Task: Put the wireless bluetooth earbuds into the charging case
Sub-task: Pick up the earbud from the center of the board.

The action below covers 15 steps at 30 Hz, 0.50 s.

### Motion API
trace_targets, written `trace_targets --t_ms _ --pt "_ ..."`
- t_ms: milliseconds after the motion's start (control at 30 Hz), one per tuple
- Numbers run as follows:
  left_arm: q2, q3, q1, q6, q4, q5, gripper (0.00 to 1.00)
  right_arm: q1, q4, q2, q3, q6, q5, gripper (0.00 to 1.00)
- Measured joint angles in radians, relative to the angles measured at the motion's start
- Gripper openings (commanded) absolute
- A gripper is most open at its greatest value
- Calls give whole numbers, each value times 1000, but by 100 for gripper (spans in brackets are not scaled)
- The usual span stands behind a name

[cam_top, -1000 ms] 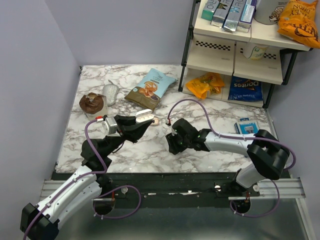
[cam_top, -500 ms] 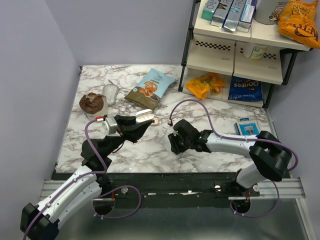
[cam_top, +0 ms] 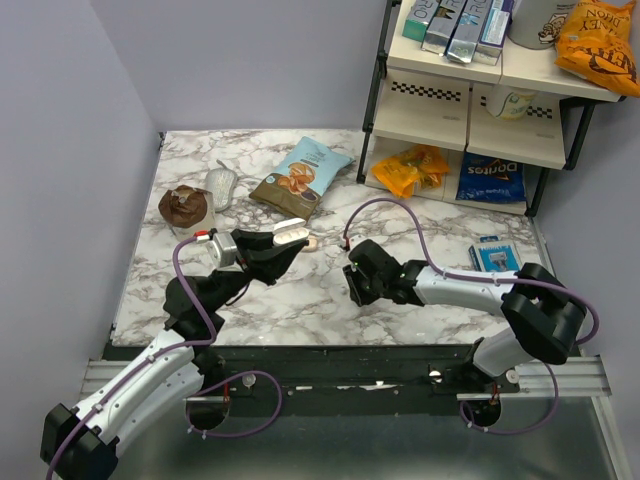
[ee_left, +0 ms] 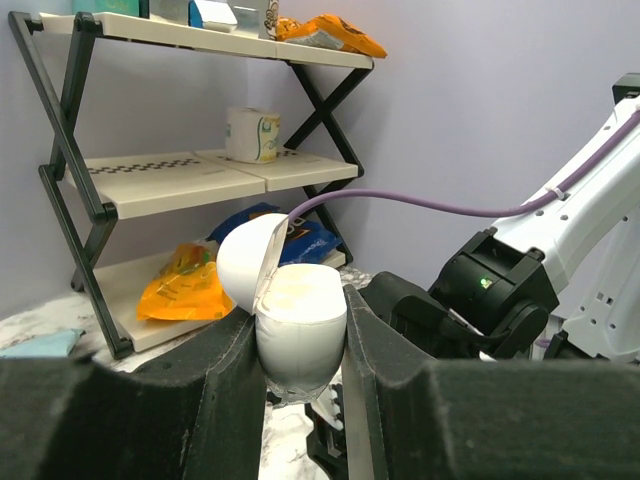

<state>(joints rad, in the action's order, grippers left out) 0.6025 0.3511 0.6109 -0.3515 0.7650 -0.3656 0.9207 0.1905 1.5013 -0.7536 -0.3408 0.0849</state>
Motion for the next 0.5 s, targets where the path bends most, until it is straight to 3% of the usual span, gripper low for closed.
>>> trace_targets --t_ms 133,333,500 --pt "0 0 0 0 -1 0 0 0 15 -3 0 0 18 25" --pt "0 0 0 0 -2 0 0 0 32 -21 0 -8 43 2" --pt "0 0 0 0 -5 0 0 0 62 -50 11 -10 68 1"
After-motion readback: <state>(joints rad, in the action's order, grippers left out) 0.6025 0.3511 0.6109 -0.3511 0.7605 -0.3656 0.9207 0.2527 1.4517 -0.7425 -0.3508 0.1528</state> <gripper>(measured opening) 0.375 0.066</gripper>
